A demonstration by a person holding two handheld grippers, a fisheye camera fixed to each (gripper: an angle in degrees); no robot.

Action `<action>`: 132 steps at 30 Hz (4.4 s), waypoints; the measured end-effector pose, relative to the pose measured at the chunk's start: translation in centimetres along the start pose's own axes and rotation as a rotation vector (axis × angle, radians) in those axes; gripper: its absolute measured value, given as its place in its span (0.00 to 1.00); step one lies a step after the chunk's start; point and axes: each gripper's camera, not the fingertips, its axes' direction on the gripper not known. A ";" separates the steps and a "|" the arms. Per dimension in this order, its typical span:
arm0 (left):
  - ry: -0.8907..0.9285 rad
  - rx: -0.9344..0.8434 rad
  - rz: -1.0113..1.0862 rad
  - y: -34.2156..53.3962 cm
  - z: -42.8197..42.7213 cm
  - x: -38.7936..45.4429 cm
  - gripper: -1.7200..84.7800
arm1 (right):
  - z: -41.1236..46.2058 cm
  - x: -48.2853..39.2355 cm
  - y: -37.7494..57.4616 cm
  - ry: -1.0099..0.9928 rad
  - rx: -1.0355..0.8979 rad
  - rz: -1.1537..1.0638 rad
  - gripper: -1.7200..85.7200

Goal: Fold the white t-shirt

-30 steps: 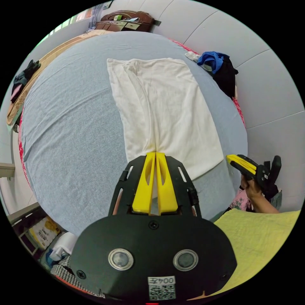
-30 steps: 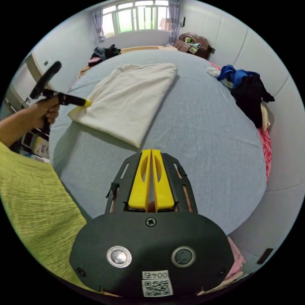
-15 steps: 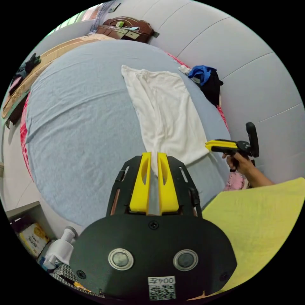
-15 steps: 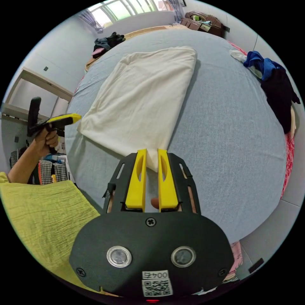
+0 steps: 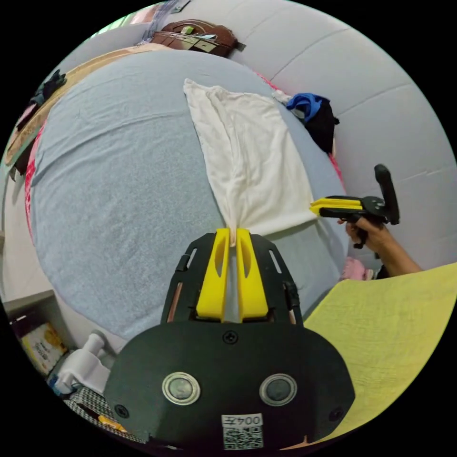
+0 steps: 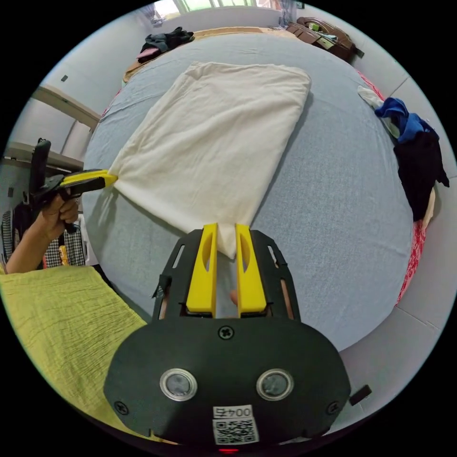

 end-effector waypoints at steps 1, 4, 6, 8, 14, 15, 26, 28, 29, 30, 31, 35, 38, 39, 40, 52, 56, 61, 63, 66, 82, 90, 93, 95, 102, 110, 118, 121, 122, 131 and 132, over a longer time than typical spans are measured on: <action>0.005 0.002 -0.006 0.1 0.0 -0.3 0.06 | 0.1 0.1 -0.4 0.004 -0.012 0.000 0.08; 0.065 0.012 -0.060 0.7 -0.5 -1.8 0.06 | 0.4 0.7 -1.4 0.002 -0.028 0.014 0.08; 0.089 0.014 -0.088 1.2 -1.5 -2.9 0.06 | 0.6 1.1 -1.9 -0.004 -0.039 0.025 0.08; 0.062 0.049 -0.118 1.4 -3.1 -3.7 0.07 | 0.8 1.7 -2.4 -0.008 -0.035 0.025 0.08; 0.057 0.210 -0.046 -5.2 -7.0 -2.4 0.10 | 1.3 3.9 -3.0 -0.068 -0.009 0.055 0.08; 0.038 0.200 -0.031 -7.6 -6.6 -2.0 0.11 | 1.3 4.1 -3.1 -0.072 -0.009 0.057 0.08; -0.100 0.079 -0.062 -22.2 -0.3 -1.5 0.09 | 2.2 6.6 -5.3 -0.101 -0.043 0.109 0.09; -0.143 0.067 -0.057 -22.9 0.2 -1.4 0.07 | 2.3 7.0 -5.5 -0.104 -0.044 0.113 0.08; -0.165 0.063 -0.045 -23.2 0.4 -1.4 0.06 | 2.4 7.3 -5.7 -0.111 -0.044 0.115 0.07; -0.181 0.055 -0.028 -23.4 0.7 -1.4 0.05 | 2.4 7.5 -5.7 -0.117 -0.044 0.116 0.07; -0.190 0.047 -0.020 -23.5 1.0 -1.4 0.05 | 2.5 7.8 -5.9 -0.128 -0.046 0.121 0.07; -0.122 0.052 -0.039 -23.0 2.1 -3.1 0.04 | 2.7 8.3 -6.3 -0.133 -0.046 0.130 0.07; 0.010 0.070 -0.116 -22.3 2.3 -5.3 0.05 | 2.8 8.4 -6.4 -0.120 -0.041 0.120 0.07; 0.041 0.092 -0.143 -21.8 2.0 -5.9 0.05 | 2.8 8.4 -6.5 -0.120 -0.039 0.119 0.07; 0.045 0.108 -0.159 -21.5 1.7 -6.1 0.05 | 2.9 8.5 -6.5 -0.121 -0.039 0.118 0.07; -0.104 0.143 0.184 -13.6 4.3 6.9 0.04 | 3.1 10.1 -7.2 -0.166 -0.056 0.135 0.07; -0.172 0.089 0.198 -11.9 7.9 6.6 0.03 | 2.8 10.3 -6.4 -0.217 -0.016 0.109 0.10; -0.156 0.059 0.201 -12.1 9.1 7.1 0.03 | 0.0 12.3 -6.2 -0.236 0.179 0.144 0.14; -0.166 0.073 0.217 -11.6 9.6 7.6 0.03 | -1.2 13.9 -7.6 -0.240 0.256 0.158 0.14; -0.147 0.077 0.200 -11.3 10.1 7.7 0.03 | -2.7 16.0 -11.7 -0.257 0.328 0.161 0.13; -0.107 0.091 0.188 -9.7 12.1 8.5 0.03 | 0.6 20.6 -24.8 -0.296 0.226 0.151 0.16; -0.161 0.092 0.190 -8.6 12.4 9.6 0.03 | -2.9 12.9 -15.3 -0.277 0.170 0.028 0.15; -0.154 0.086 0.185 -8.4 12.3 9.4 0.03 | -0.5 8.9 -12.0 -0.221 0.088 -0.015 0.14; -0.156 0.082 0.189 -8.2 12.2 9.4 0.03 | 2.3 6.9 -11.0 -0.131 -0.003 -0.032 0.12; -0.170 0.088 0.190 -6.9 11.2 8.8 0.03 | 2.9 5.9 -9.8 0.007 0.046 -0.028 0.08; -0.178 0.113 0.184 -5.1 9.3 7.3 0.03 | 2.8 7.9 -9.5 -0.010 -0.003 0.034 0.08; -0.096 0.113 0.113 -3.8 6.0 3.2 0.03 | 2.5 11.7 -8.4 -0.048 -0.036 0.089 0.08; 0.141 0.075 -0.036 -3.3 3.9 -0.8 0.04 | 1.6 15.8 -5.8 -0.227 0.032 0.163 0.08; 0.249 0.115 -0.074 -2.3 2.5 -2.1 0.05 | 1.1 17.8 -4.2 -0.321 0.076 0.191 0.10; 0.618 0.250 -0.290 14.5 -4.7 -5.4 0.18 | 5.1 30.2 4.7 -0.801 0.068 0.271 0.18; 0.697 0.263 -0.363 17.3 -4.1 -5.5 0.18 | 5.3 30.6 4.9 -0.820 0.073 0.274 0.17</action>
